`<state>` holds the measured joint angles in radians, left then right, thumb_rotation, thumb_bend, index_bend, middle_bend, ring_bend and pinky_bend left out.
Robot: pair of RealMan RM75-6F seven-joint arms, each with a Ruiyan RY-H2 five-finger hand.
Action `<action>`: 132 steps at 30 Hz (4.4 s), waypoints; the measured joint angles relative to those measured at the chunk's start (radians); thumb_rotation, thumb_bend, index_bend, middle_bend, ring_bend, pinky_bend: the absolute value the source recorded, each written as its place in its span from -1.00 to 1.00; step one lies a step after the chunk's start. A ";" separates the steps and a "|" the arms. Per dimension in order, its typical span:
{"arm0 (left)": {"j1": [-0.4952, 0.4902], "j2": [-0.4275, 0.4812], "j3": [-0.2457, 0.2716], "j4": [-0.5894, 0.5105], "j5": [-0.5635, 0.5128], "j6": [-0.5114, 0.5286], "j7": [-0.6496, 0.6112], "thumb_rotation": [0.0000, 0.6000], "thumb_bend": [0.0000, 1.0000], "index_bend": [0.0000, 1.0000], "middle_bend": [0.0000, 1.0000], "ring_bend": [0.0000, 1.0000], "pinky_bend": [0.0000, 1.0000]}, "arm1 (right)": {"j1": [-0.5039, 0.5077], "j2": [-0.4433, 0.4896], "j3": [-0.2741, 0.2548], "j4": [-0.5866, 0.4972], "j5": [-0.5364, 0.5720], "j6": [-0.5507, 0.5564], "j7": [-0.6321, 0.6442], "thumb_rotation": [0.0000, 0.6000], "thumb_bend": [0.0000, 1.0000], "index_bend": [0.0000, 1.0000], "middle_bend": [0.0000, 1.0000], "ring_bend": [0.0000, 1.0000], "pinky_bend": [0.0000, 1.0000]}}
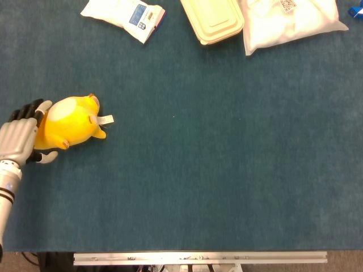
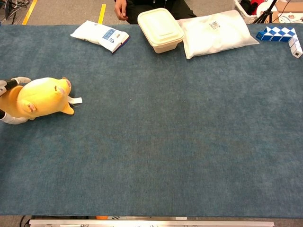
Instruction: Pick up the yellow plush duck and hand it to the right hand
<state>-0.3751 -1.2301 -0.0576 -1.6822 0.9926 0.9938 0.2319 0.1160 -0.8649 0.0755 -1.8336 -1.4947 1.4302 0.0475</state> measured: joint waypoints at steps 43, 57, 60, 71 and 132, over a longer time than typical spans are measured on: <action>-0.132 0.147 -0.132 -0.278 0.192 -0.135 -0.421 1.00 -0.58 -0.16 -0.18 -0.26 0.18 | 0.325 -0.160 0.087 -0.153 -0.096 -0.289 0.067 1.00 -1.00 -0.72 -0.50 -0.76 -0.53; -0.192 0.169 -0.155 -0.359 0.103 -0.173 -0.451 1.00 -0.58 -0.16 -0.19 -0.26 0.18 | 0.479 -0.393 0.143 -0.159 0.027 -0.393 -0.141 1.00 -1.00 -0.72 -0.54 -0.76 -0.53; -0.197 0.166 -0.155 -0.363 0.093 -0.175 -0.455 1.00 -0.58 -0.16 -0.19 -0.26 0.18 | 0.503 -0.434 0.151 -0.147 0.039 -0.397 -0.181 1.00 -1.00 -0.72 -0.56 -0.77 -0.53; -0.206 0.174 -0.160 -0.389 0.080 -0.196 -0.524 1.00 -0.58 -0.16 -0.19 -0.26 0.18 | 0.590 -0.602 0.176 -0.072 0.131 -0.413 -0.281 1.00 -1.00 -0.72 -0.57 -0.78 -0.53; -0.148 0.248 -0.083 -0.232 0.239 -0.162 -0.623 1.00 -0.60 -1.00 -1.00 -1.00 -0.79 | 0.548 -0.572 0.101 -0.042 0.046 -0.239 -0.191 1.00 0.14 0.19 0.03 0.01 0.31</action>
<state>-0.5234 -0.9824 -0.1405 -1.9140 1.2320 0.8317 -0.3909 0.6636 -1.4370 0.1762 -1.8753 -1.4490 1.1908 -0.1432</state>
